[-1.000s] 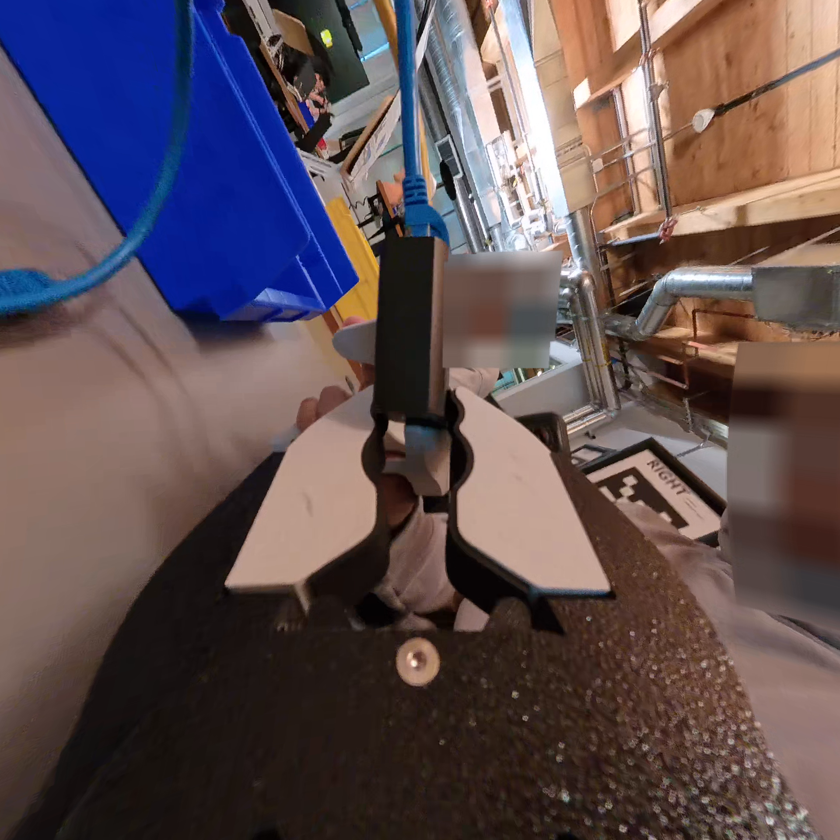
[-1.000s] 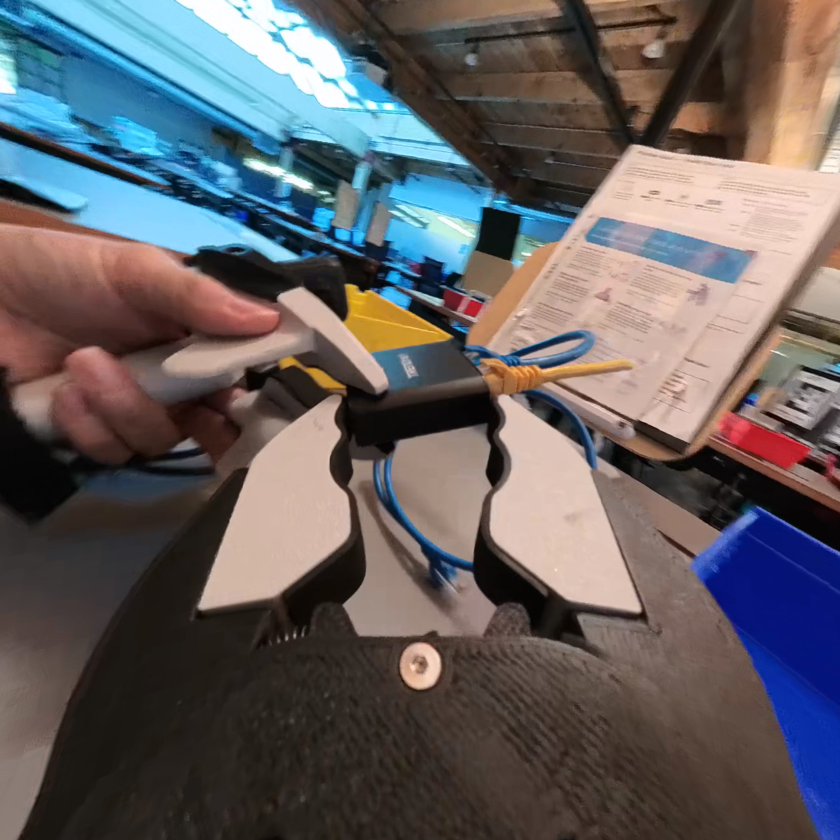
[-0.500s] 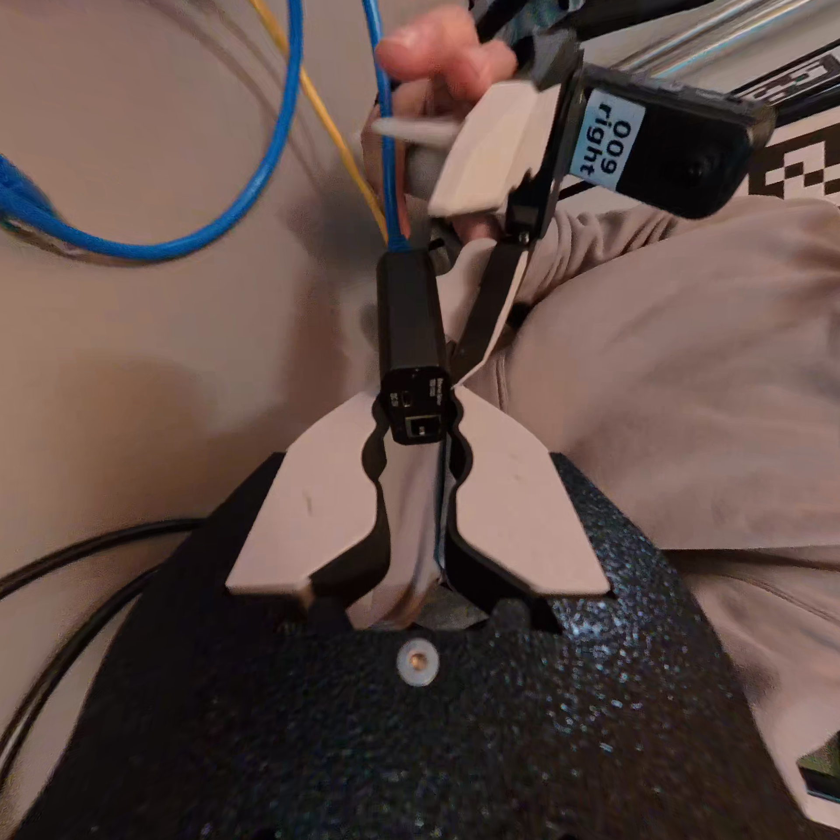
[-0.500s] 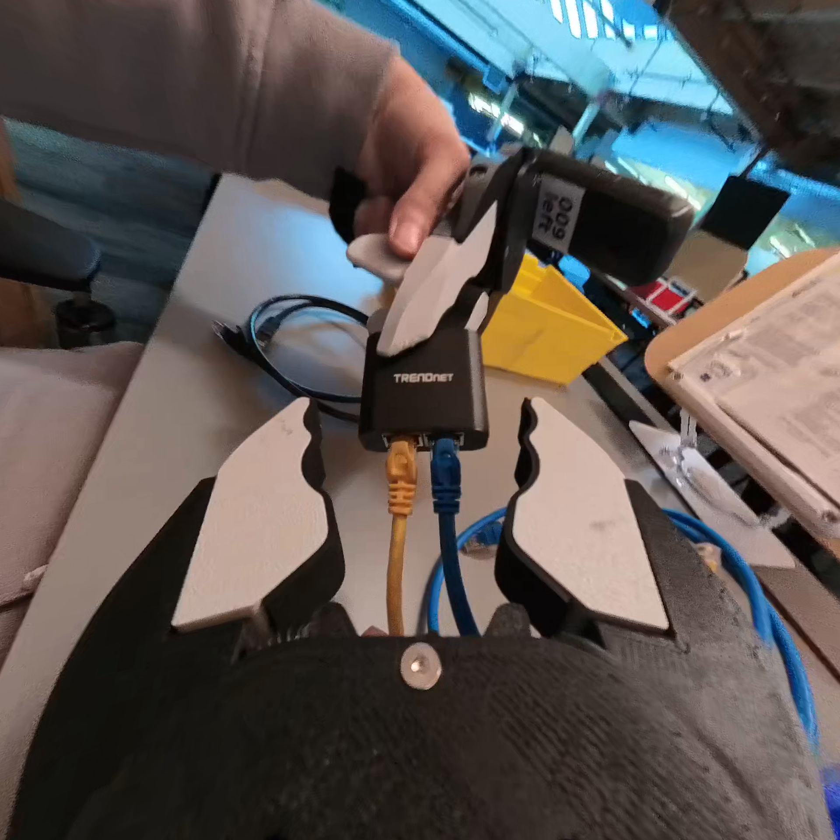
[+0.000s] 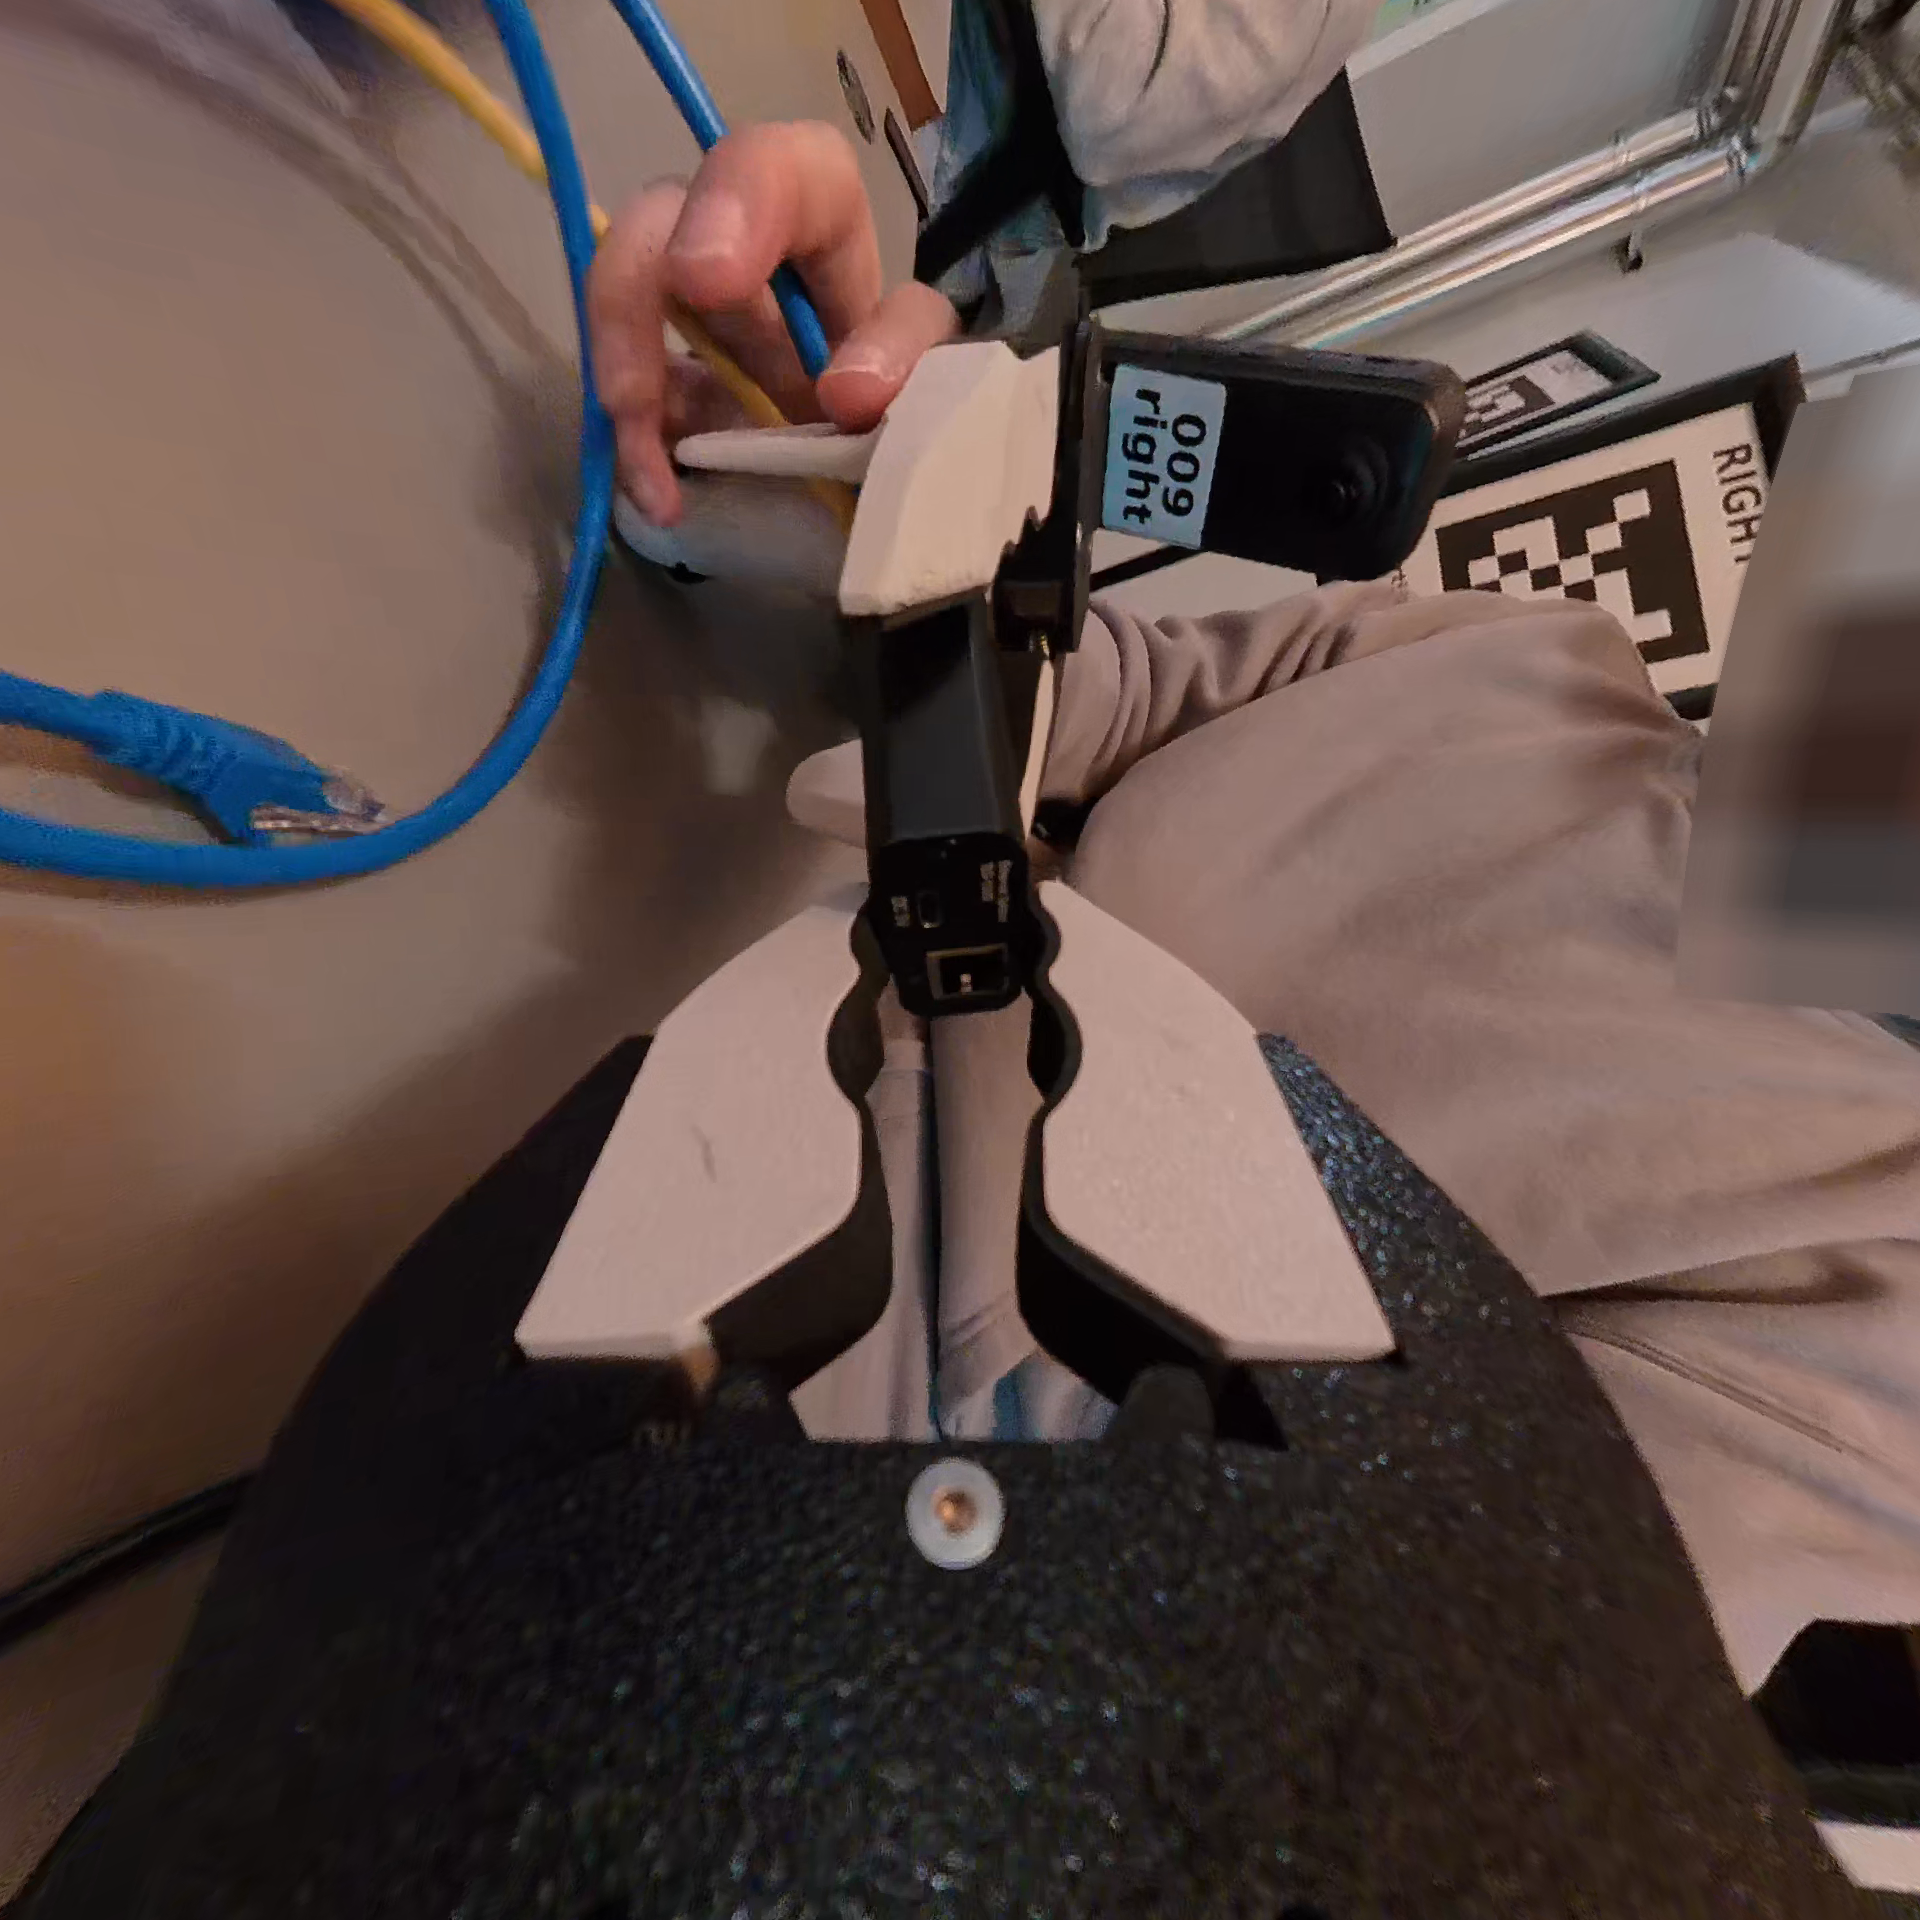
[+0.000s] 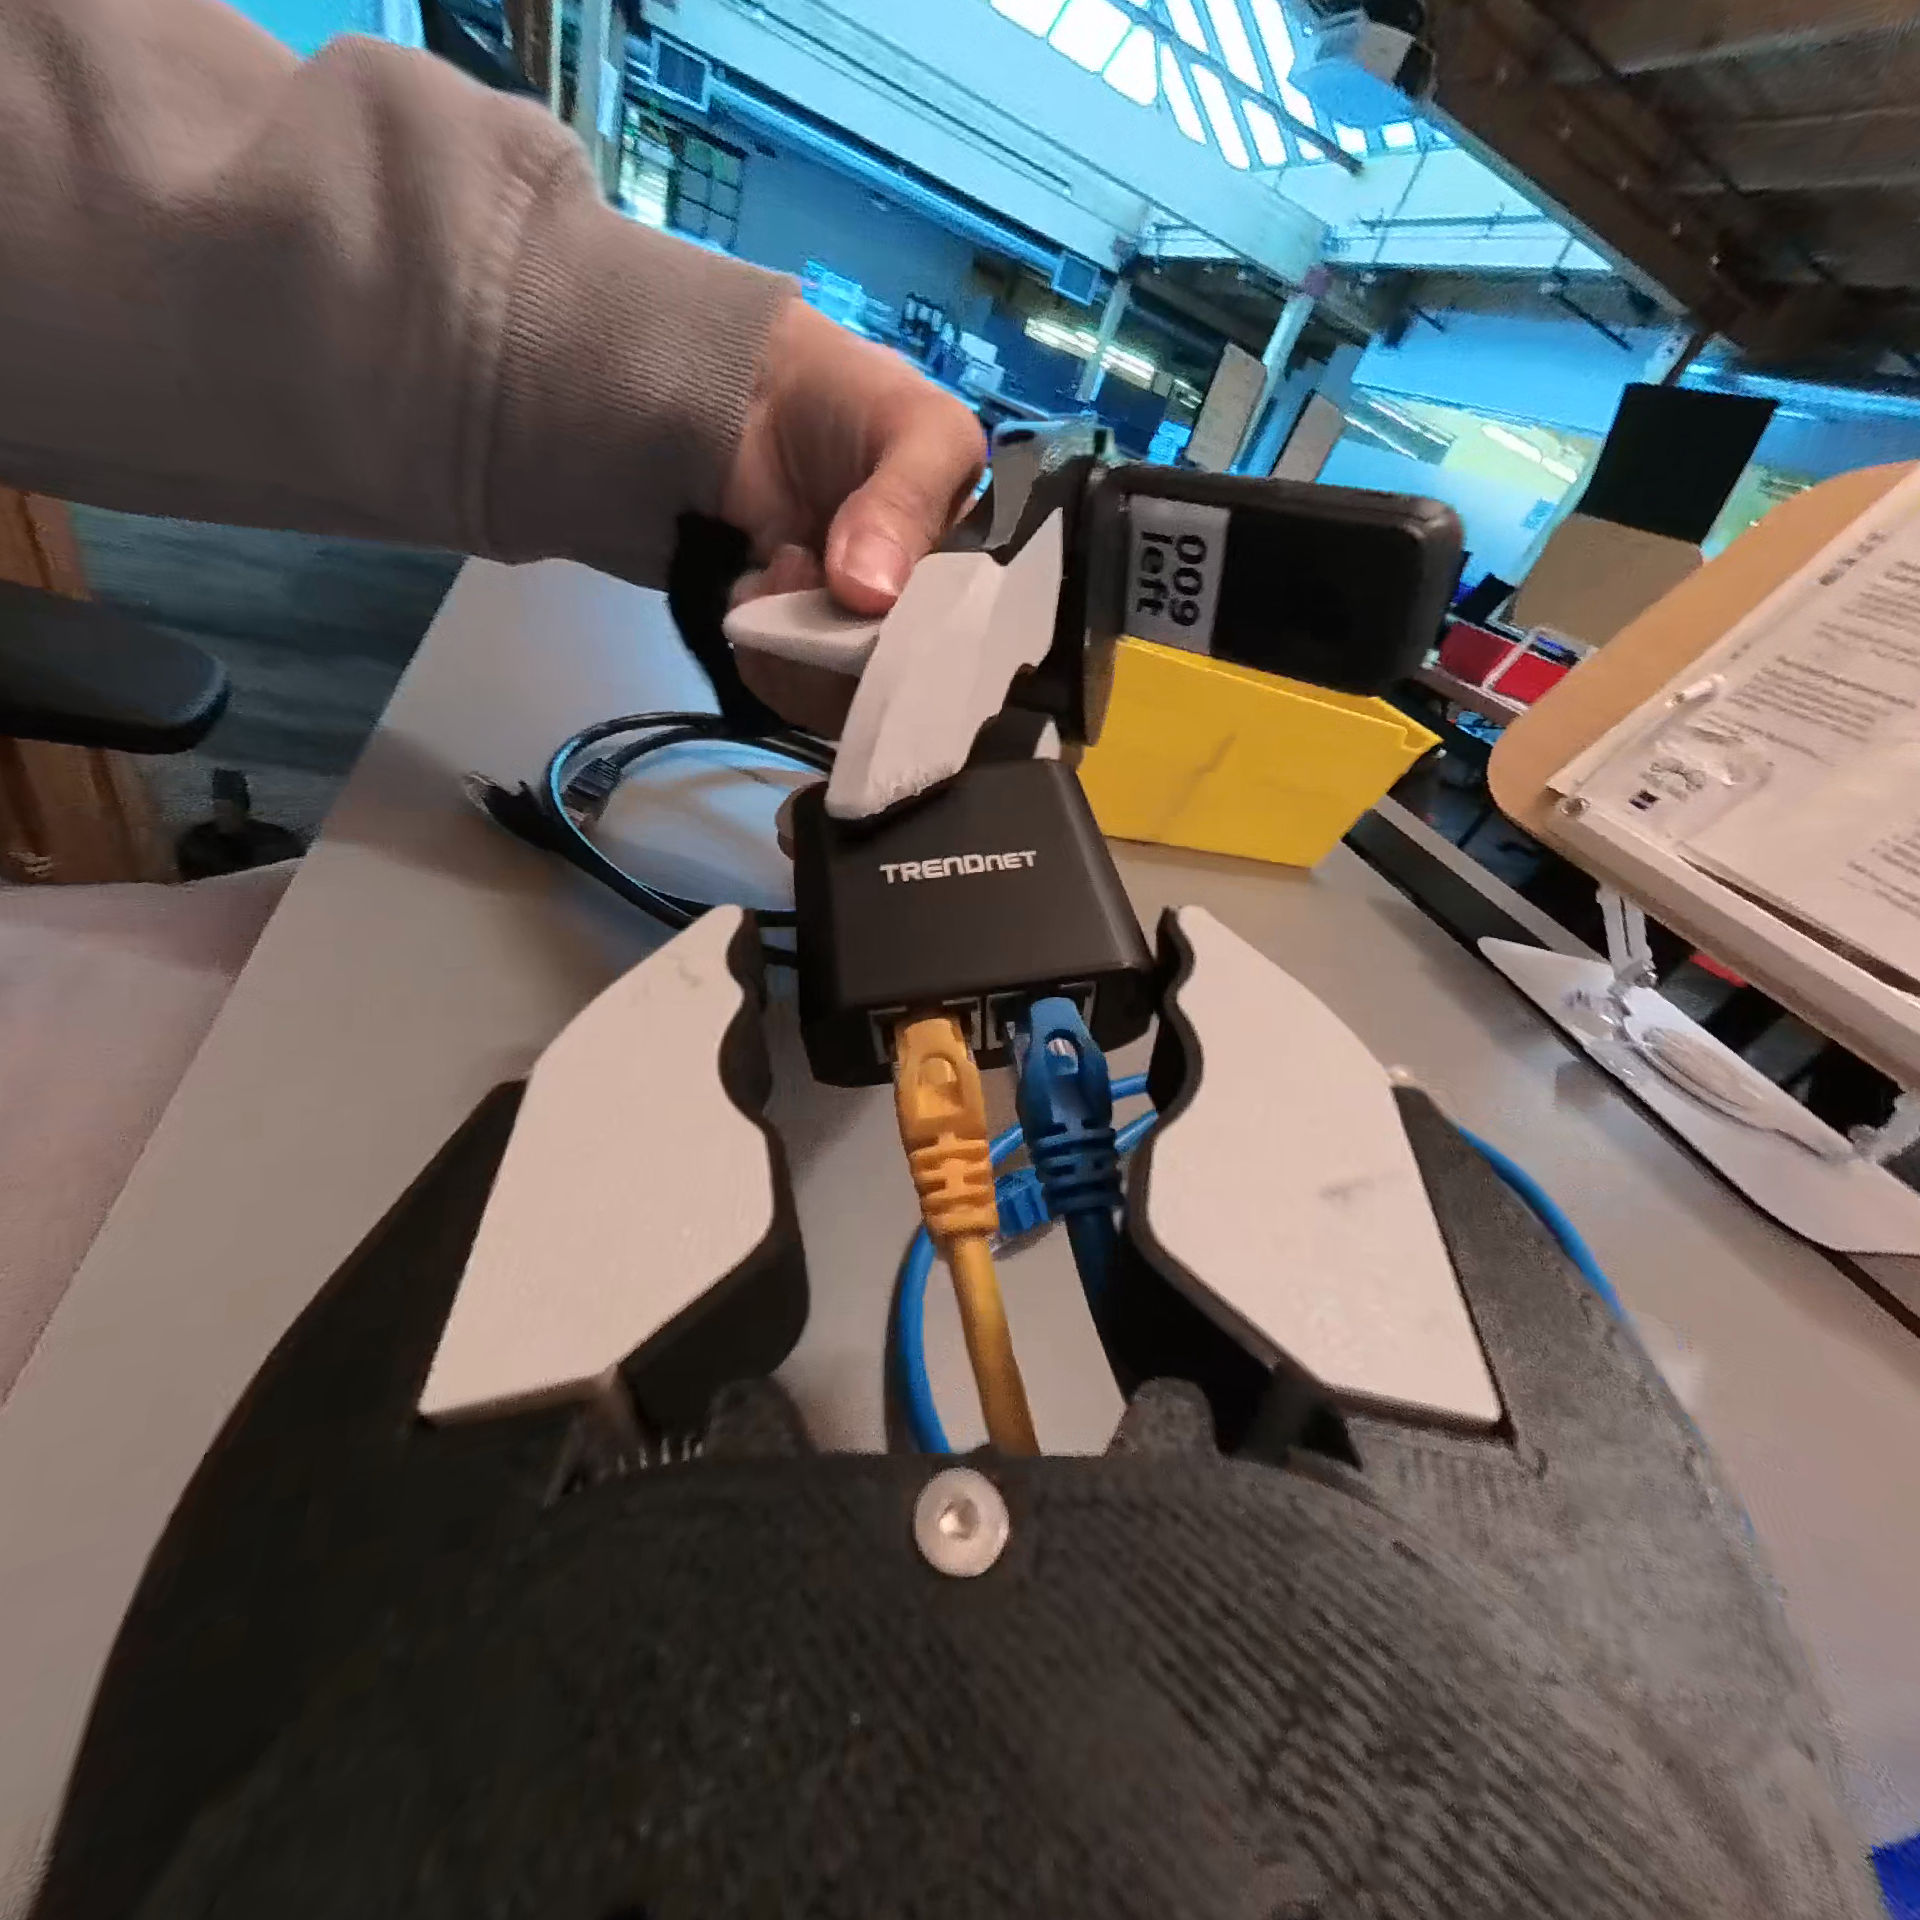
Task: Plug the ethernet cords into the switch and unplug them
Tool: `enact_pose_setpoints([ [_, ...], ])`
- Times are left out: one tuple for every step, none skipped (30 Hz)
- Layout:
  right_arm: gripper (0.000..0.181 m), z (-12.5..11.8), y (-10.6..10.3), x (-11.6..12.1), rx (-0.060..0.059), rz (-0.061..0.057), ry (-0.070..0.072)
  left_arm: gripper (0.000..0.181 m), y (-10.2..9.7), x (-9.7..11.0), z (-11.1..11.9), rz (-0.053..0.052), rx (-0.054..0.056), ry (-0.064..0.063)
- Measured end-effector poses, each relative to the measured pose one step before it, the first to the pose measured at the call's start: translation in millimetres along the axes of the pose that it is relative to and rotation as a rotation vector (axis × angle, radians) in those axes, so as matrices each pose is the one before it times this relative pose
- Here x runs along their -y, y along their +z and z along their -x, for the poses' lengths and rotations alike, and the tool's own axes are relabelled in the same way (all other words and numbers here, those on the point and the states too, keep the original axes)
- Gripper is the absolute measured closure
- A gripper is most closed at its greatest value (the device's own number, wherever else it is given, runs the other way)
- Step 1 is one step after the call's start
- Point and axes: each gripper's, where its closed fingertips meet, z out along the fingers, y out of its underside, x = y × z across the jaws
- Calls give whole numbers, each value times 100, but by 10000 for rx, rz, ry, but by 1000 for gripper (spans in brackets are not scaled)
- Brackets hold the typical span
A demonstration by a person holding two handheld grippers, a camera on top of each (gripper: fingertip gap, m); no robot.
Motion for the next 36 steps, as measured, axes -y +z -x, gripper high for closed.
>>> enact_pose_setpoints([
  [104, -1, -70, 88, 34, -83, 39, 158, 132, -143, -124, 224, 37, 35],
  [108, 166, -108, 144, 129, -120, -24, 158, 195, -362, 43, 379, 153, -16],
  [113, 413, -121, 160, 276, -141, -118, 158, 252, -463, 13, 479, 121, -20],
  [114, 301, -75, 50, 218, -59, -96, 158, 233, -325, -31, 392, 120, 47],
  [116, 55, -54, -39, 41, 17, -55, 158, 104, 2, -132, 159, 107, 86],
  [114, -65, -16, -53, -30, 28, -13, 158, -70, 296, -223, -55, 54, 59],
  [113, -224, 0, 16, -137, -20, 50, 157, -161, 353, -213, -112, 40, 76],
  [117, -217, -1, -36, -105, 20, 89, 157, -121, 145, 4, -4, 102, 32],
  [118, -107, -14, -111, -44, 73, -2, 157, -10, 47, 89, 15, 70, -2],
  [118, -169, -47, -121, -115, 78, -33, 157, -7, 163, 41, -140, -38, -56],
  [118, -190, -65, -56, -98, 21, 17, 157, -20, 242, -2, -272, -94, -60],
  [118, -191, -51, 30, -94, -29, 89, 157, -17, 274, -14, -341, -106, 8],
  [118, -164, -6, -32, -67, 40, 154, 157, -58, 291, -29, -391, -116, -12],
  [118, -95, 7, -5, -12, 20, 162, 157, -61, 229, 11, -372, -99, -92],
  [118, 9, 27, -60, 61, 58, 125, 157, -16, 105, 30, -288, -110, -119],
  [118, 140, 47, -71, 127, 63, 28, 157, 23, -58, 77, -164, -93, -131],
  [118, 123, 9, 13, 85, -4, -22, 157, 46, -139, 36, -75, -86, -92],
  [118, -13, -56, 94, -59, -76, -57, 157, 47, -57, -29, -93, -65, -85],
  [118, -8, -62, 152, -41, -132, -59, 158, 49, 5, -74, -96, -71, -121],
  [118, 13, -53, 196, -7, -170, -55, 158, 51, -25, -120, -35, -90, -82],
  [118, -15, -24, 78, -7, -66, -21, 158, 36, -9, -84, -19, -60, -16],
  [118, 90, 19, -48, 105, 35, 39, 158, 15, -29, -15, 13, 9, 6],
  [118, 39, 18, -21, 69, 22, 35, 157, 15, -90, 23, 52, 52, 70],
  [118, -54, 22, -13, -34, 6, 9, 157, -15, 41, 6, -38, 118, 195],
  [118, -21, 41, -26, 13, 20, 44, 156, -37, 142, 16, -116, 251, 333],
  [118, -145, 40, -48, -36, 45, 104, 154, -126, 200, 118, -158, 453, 394],
  [118, -236, 1, -8, -106, -1, 100, 153, -274, 319, 187, -230, 635, 356],
  [118, -219, -59, 36, -105, -37, 91, 152, -505, 295, 94, -210, 699, 384],
  [118, -395, -90, 51, -232, -45, 112, 152, -766, 199, -39, -173, 709, 590],
  [118, -465, -97, 74, -292, -75, 113, 151, -993, 187, -214, -228, 669, 842],
  [118, -211, -85, 76, -71, -71, 117, 148, -1138, 127, -269, -256, 649, 962],
  [118, -19, -65, 69, 84, -57, 115, 145, -1231, -110, -128, -180, 696, 939],
  [118, -164, -69, 81, -48, -74, 100, 143, -1266, -537, 71, -6, 731, 870],
  [118, -205, -82, 85, -92, -78, 90, 142, -1192, -1101, 167, 231, 662, 846],
  [118, -40, -82, 94, 39, -75, 86, 142, -1071, -1643, 205, 447, 577, 799],
  [118, -44, -97, 105, 56, -93, 97, 145, -896, -2047, 261, 585, 507, 650],
])
